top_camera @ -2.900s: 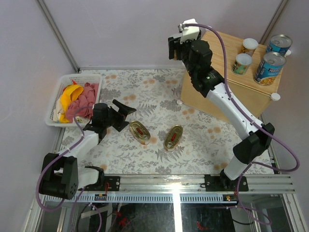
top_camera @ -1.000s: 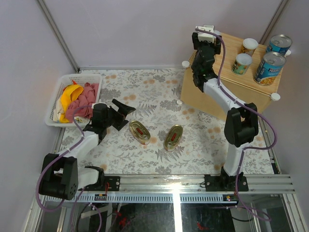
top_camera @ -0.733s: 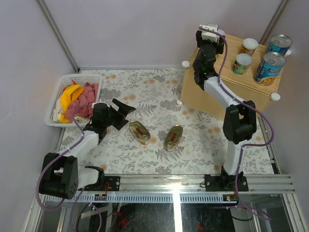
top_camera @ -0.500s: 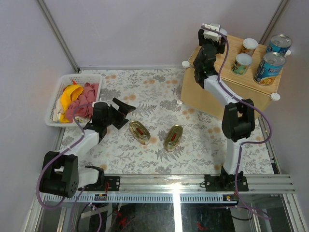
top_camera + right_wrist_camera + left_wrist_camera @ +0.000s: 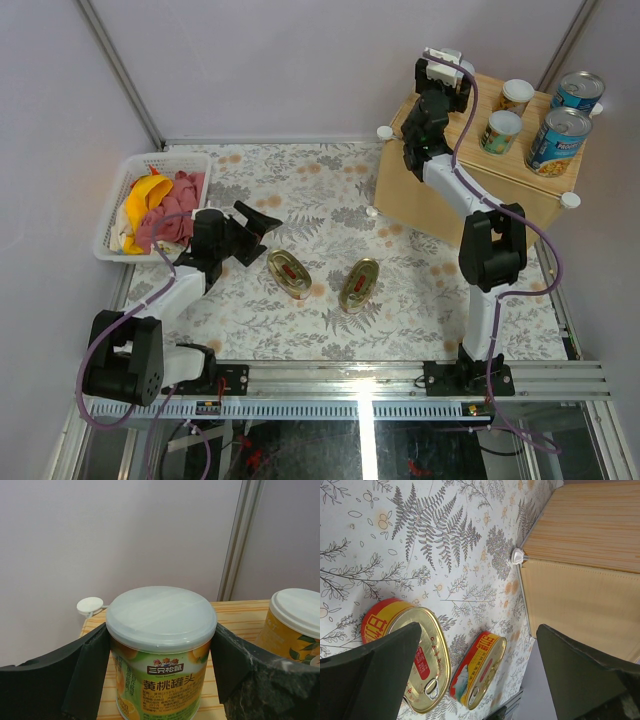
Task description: Place and organize the canned foods onto the counter
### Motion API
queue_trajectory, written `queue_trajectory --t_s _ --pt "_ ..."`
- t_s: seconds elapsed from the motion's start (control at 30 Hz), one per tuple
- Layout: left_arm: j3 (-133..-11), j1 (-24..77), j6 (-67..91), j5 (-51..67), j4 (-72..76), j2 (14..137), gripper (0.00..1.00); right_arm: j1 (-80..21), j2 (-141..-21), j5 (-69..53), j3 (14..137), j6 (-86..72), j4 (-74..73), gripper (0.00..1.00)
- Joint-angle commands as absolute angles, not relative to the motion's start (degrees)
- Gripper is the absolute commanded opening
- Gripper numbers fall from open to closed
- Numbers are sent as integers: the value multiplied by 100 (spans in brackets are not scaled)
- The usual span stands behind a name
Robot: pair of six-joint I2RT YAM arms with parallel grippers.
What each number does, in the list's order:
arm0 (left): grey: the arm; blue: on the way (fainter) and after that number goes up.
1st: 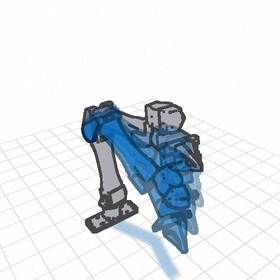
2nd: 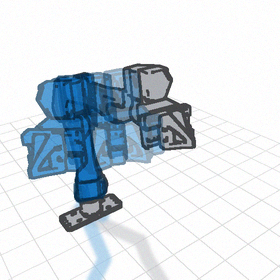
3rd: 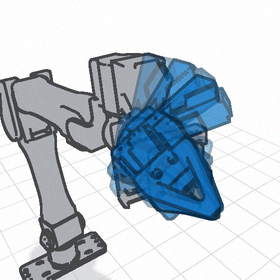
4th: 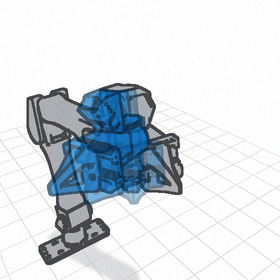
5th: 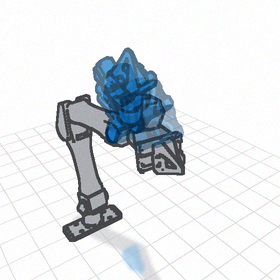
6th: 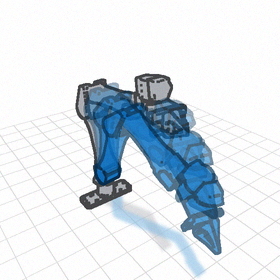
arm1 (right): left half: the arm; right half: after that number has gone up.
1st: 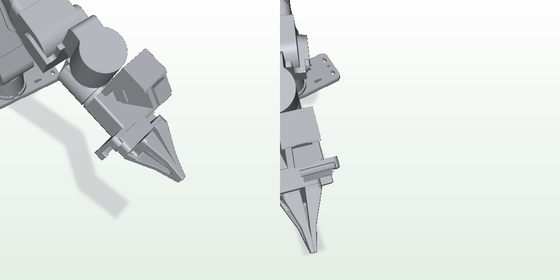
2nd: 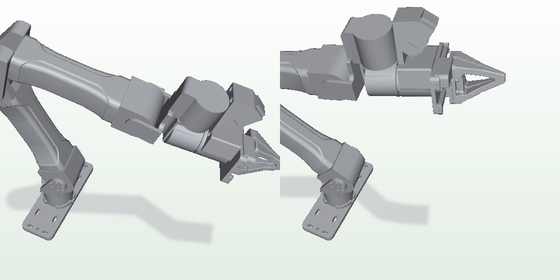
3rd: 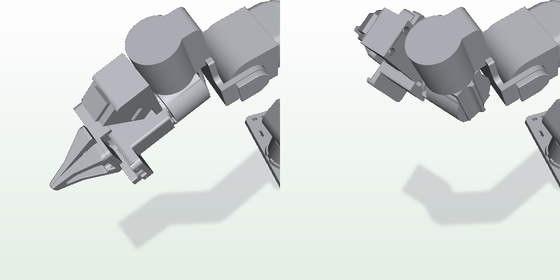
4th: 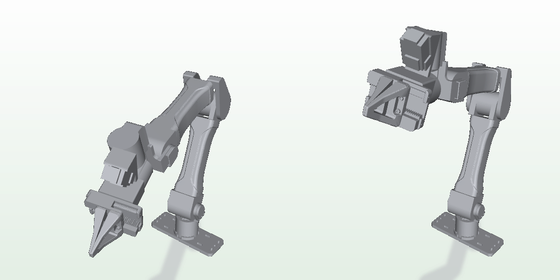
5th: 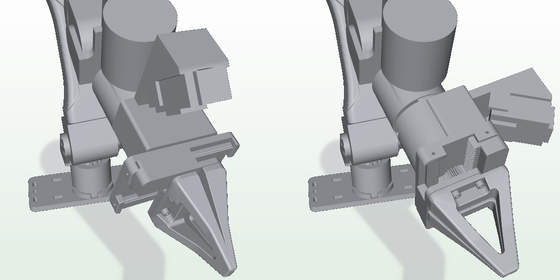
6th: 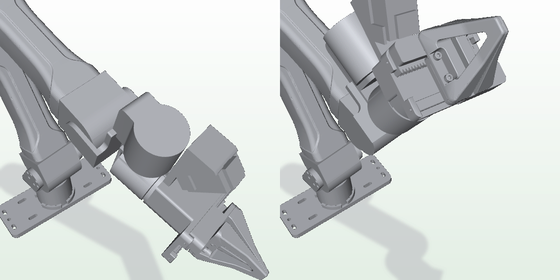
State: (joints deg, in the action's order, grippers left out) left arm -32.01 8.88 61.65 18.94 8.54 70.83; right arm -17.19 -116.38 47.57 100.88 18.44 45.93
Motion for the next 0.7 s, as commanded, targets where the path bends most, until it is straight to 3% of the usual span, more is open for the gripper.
queue_trajectory --t_s 0.0,0.2,0.37,0.67 --pt "-3327 855 6060 1981 1028 7113 100 -1692 -11343 4798 10231 1512 5008 71" --pt "-3279 853 6120 1985 1074 7091 100 -1701 -11173 4778 10049 1357 4827 88" --pt "-3228 859 6177 1990 1107 7034 100 -1721 -11054 4776 9929 1259 4712 95" --pt "-3212 853 6205 2009 1076 6915 100 -1878 -10869 4827 9742 1300 4669 97"
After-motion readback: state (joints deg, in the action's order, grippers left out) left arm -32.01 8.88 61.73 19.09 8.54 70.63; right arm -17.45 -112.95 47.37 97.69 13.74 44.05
